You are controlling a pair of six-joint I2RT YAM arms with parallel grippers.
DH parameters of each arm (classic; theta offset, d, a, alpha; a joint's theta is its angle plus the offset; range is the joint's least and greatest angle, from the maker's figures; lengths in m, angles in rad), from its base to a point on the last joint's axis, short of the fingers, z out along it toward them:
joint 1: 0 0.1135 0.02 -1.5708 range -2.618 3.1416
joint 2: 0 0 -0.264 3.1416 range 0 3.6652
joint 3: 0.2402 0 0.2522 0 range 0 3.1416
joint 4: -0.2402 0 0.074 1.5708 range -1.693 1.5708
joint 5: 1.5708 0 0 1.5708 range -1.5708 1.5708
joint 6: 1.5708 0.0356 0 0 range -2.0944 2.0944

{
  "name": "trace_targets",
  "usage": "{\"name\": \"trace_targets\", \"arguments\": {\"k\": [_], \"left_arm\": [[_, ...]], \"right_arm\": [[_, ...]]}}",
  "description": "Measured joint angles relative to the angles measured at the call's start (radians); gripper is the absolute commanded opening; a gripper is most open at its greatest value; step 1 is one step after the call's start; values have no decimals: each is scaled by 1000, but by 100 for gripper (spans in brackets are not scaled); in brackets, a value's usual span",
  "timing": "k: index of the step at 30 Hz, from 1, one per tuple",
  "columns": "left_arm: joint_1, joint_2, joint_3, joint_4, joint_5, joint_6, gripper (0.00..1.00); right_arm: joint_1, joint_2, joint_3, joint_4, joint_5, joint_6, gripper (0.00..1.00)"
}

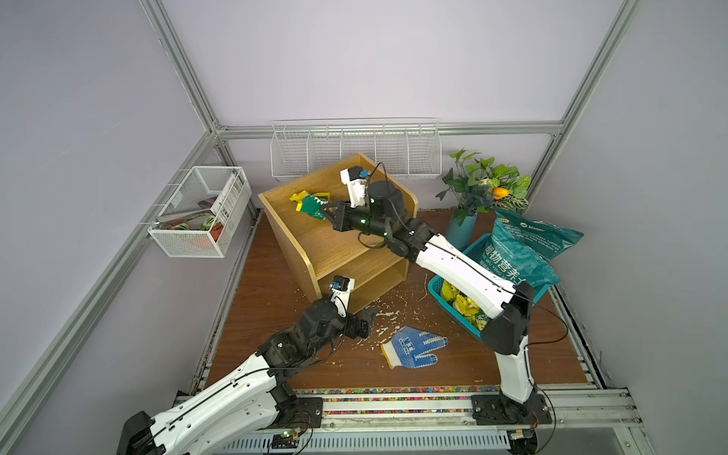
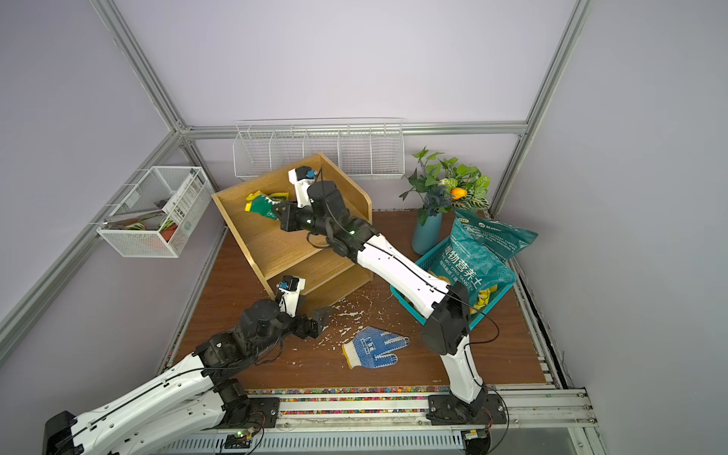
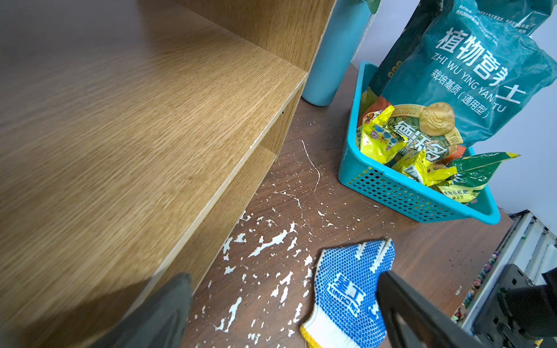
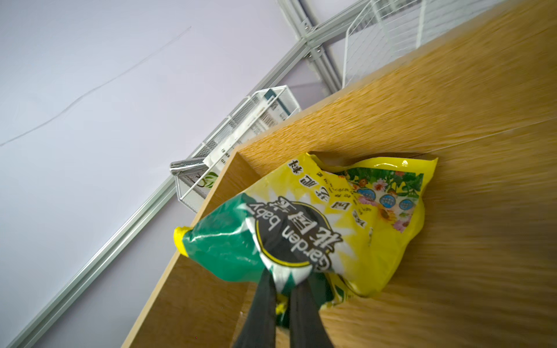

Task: Take down the fertilizer bag from the shelf
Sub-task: Pick up the fertilizer bag from the shelf, then place the fertilizer bag in the storage box.

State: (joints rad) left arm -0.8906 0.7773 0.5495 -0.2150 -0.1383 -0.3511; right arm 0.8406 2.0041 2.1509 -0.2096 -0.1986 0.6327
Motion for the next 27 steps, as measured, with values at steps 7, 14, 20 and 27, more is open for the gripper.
{"name": "trace_targets", "arguments": {"k": [7,14,20,27], "left_arm": [[0,53,0,8,2,1,100],[0,109,0,37,9,17,100],[0,190,20,71,34,38,100],[0,275,82,123,78,50,100]], "right_arm": [[-33,-264,-41,-138,52,-139,0],[-16,-642,-261,-211,188,-238,0],[-24,-908,-494,-378,467,-234,0],[-55,-1070,-757,-605,662,-80,0]]}}
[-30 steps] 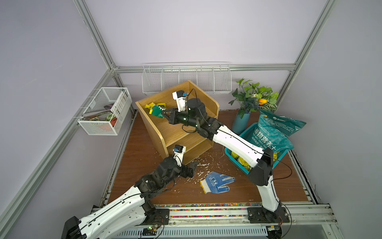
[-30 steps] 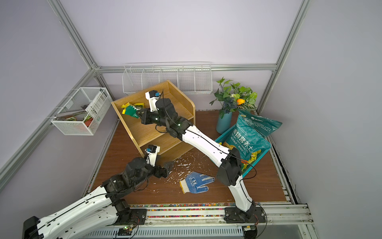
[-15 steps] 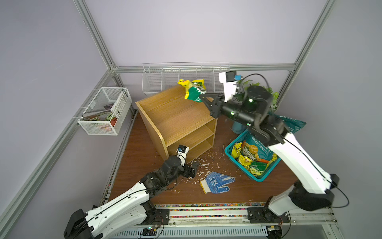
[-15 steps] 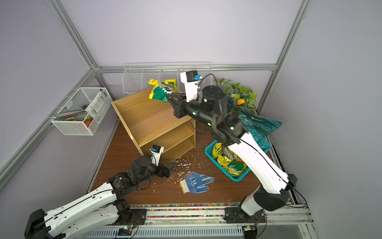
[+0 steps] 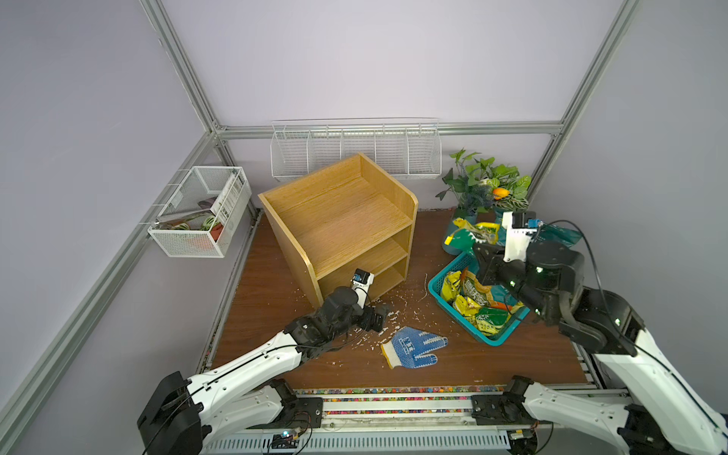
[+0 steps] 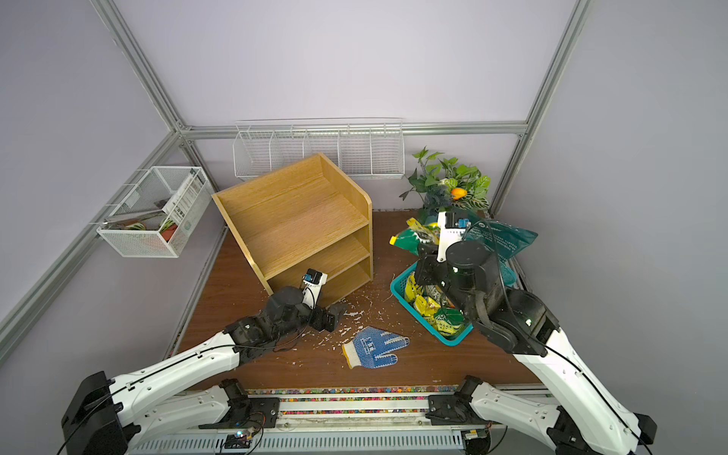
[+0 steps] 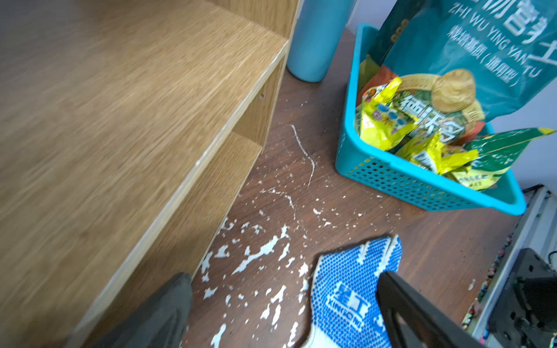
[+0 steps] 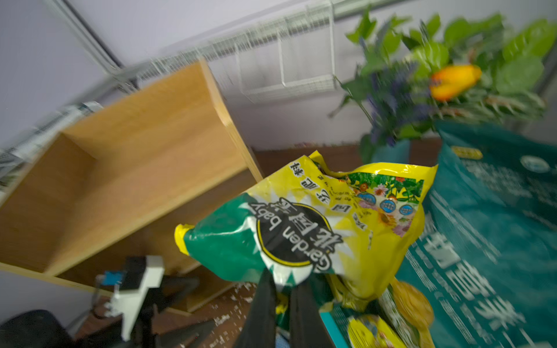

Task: Take down the fertilizer bag from the shelf
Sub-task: Place the fertilizer bag in the storage box.

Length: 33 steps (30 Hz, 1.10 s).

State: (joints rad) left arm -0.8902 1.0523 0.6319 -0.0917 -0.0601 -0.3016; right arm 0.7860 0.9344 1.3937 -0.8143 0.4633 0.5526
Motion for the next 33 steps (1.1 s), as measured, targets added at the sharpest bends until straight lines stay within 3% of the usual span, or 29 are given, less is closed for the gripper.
{"name": "trace_targets", "arguments": {"k": [7,11,17,24,29,33], "left_arm": [[0,18,19,31,28,0,100],[0,18,19,31,32,0,100],[0,-2,19,26,31,-3,100],[0,-52,2,27,18,-5,100],[0,-56,-8,18,12,-4,100],[0,-55,-8,18,12,-4,100]], "right_arm": [[-158,-78,-208,-100,-76,175,0],[-296,-51,-318,-52,-267,258,0],[-326,76,-424,136,-502,367,0],[-347,89,-397,112,-467,385,0],[-465,50,-430,90,-457,386,0],[-496,127,-447,117,-439,377,0]]}}
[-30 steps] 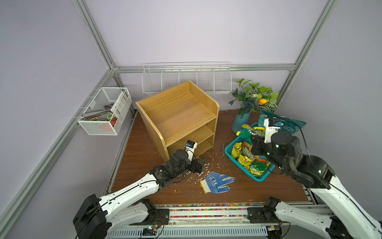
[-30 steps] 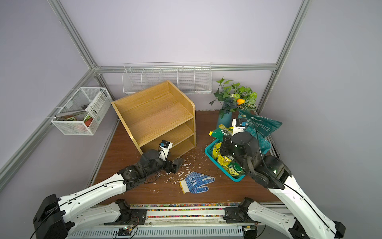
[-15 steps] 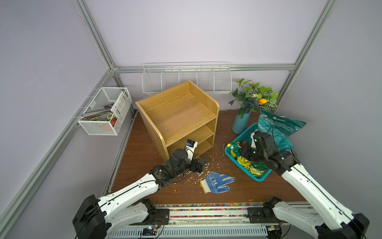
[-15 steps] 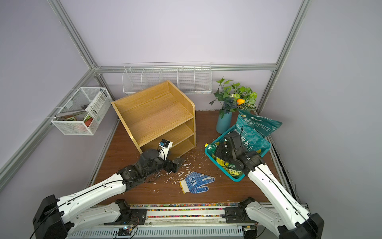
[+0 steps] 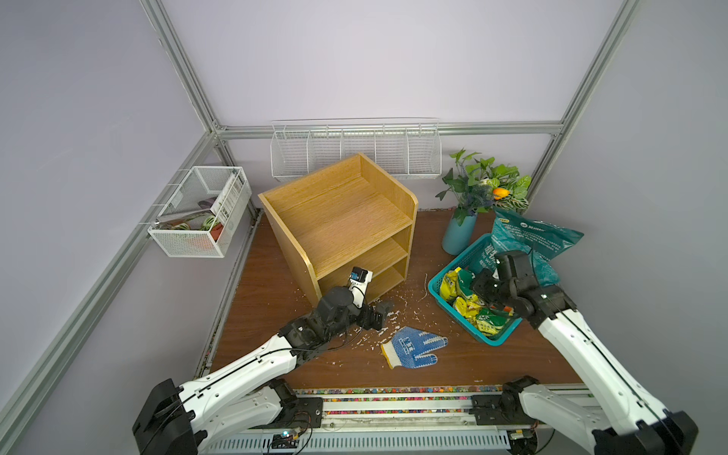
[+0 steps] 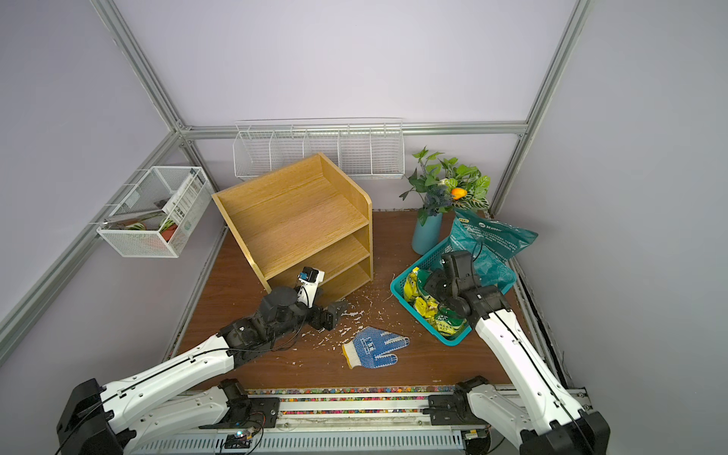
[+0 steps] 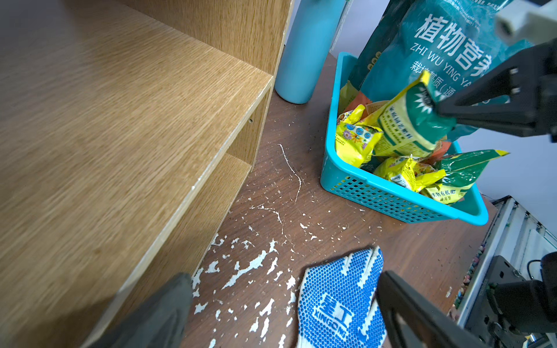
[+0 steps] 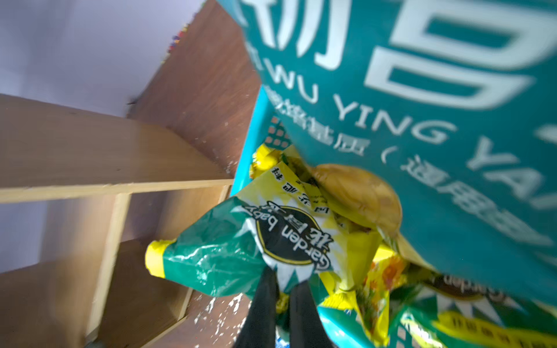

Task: Take down the fertilizer bag from the shelf
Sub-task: Place the fertilizer bag in the storage box.

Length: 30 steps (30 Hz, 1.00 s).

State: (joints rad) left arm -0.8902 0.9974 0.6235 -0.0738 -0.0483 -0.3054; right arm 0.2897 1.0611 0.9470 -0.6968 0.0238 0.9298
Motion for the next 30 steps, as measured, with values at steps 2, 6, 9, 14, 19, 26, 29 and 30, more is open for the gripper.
{"name": "trace_targets", "arguments": {"k": [2,6,9,14,19,26,29,30], "left_arm": [[0,2,0,-3,0,0,100],[0,2,0,-7,-6,0,100],[0,2,0,-8,-11,0,100],[0,3,0,-15,-23,3,100],[0,1,0,-23,-42,3,100],[0,-65,8,-82,-48,3,100],[0,-113,18,-140,-50,0,100],[0,-132,18,-163,-50,-4,100]], "right_arm": [[-3,69,4,29,10,-5,0],[-5,169,34,60,36,-34,0],[-5,187,23,93,61,-52,0],[27,182,-24,162,117,-63,0],[47,125,-109,262,141,-60,18],[59,61,-61,108,164,-145,60],[58,14,5,37,199,-201,66],[58,-2,29,24,212,-216,66]]}}
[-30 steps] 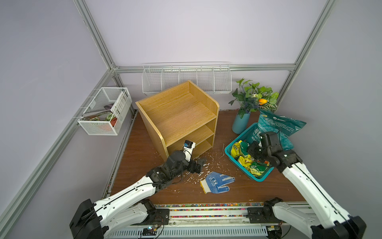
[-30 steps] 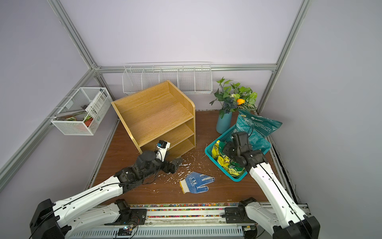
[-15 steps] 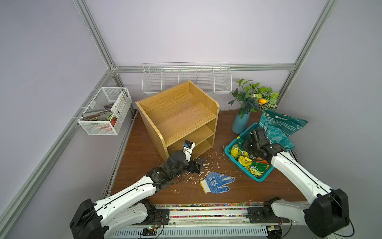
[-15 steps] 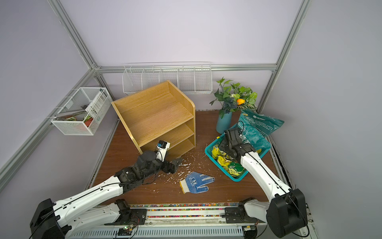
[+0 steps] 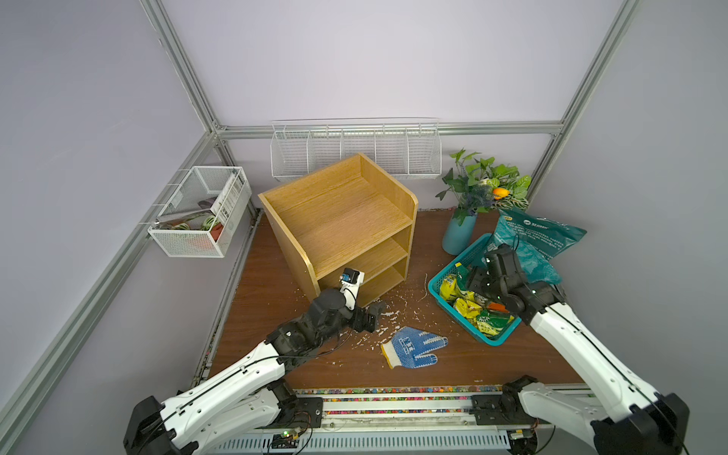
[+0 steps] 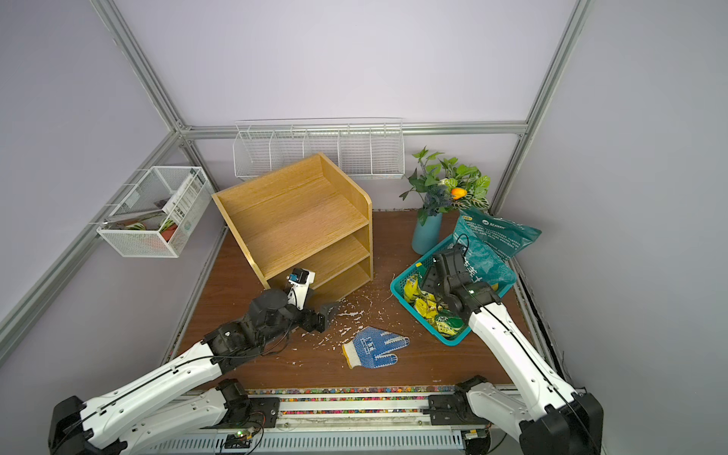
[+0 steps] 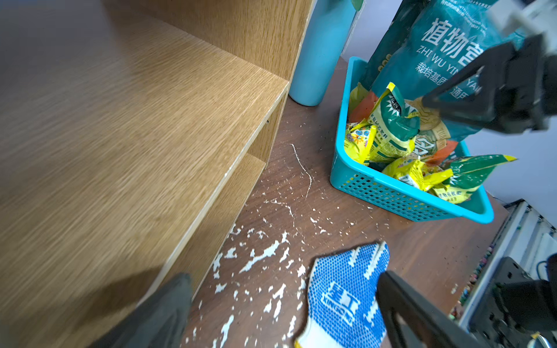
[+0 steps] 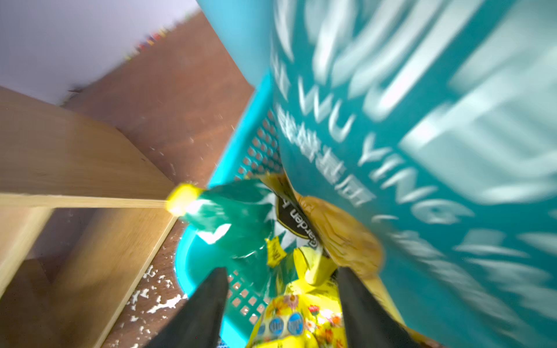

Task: Take down the fertilizer bag from the shelf
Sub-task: Place the fertilizer bag in the storage box, then reset both arms

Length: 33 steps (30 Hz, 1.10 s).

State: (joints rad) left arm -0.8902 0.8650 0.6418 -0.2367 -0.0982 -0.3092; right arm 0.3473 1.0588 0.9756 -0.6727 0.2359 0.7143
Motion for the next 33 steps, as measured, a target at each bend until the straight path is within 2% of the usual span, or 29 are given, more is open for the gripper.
{"name": "trace_targets", "arguments": {"k": [4,9,11,14,19,24,27,31,33], "left_arm": [[0,-116,0,-127,-27,-50,100],[0,-298,0,-343,-152,-201,100],[-11,-362,-2,-432,-207,-278,100],[2,-431,-5,-527,-360,-391,100],[66,-465,-11,-590,-523,-467,100],[256,-417,-32,-530,-496,-422,100],[462,-359,-48,-448,-383,-358,100],[788,-255,-89,-293,-178,-277,100],[874,-190,-113,-206,-129,-243,100]], "right_arm": [[0,-71,89,-40,74,-68,67],[-26,-141,97,-82,224,-146,77],[-64,-179,60,-78,273,-170,82],[-124,-242,-22,-60,326,-205,85],[-205,-267,-158,56,336,-287,87],[-286,-175,-219,182,314,-298,87],[-317,-156,-259,277,304,-315,87],[-358,-155,-354,461,267,-360,87],[-375,-158,-408,566,243,-381,86]]}}
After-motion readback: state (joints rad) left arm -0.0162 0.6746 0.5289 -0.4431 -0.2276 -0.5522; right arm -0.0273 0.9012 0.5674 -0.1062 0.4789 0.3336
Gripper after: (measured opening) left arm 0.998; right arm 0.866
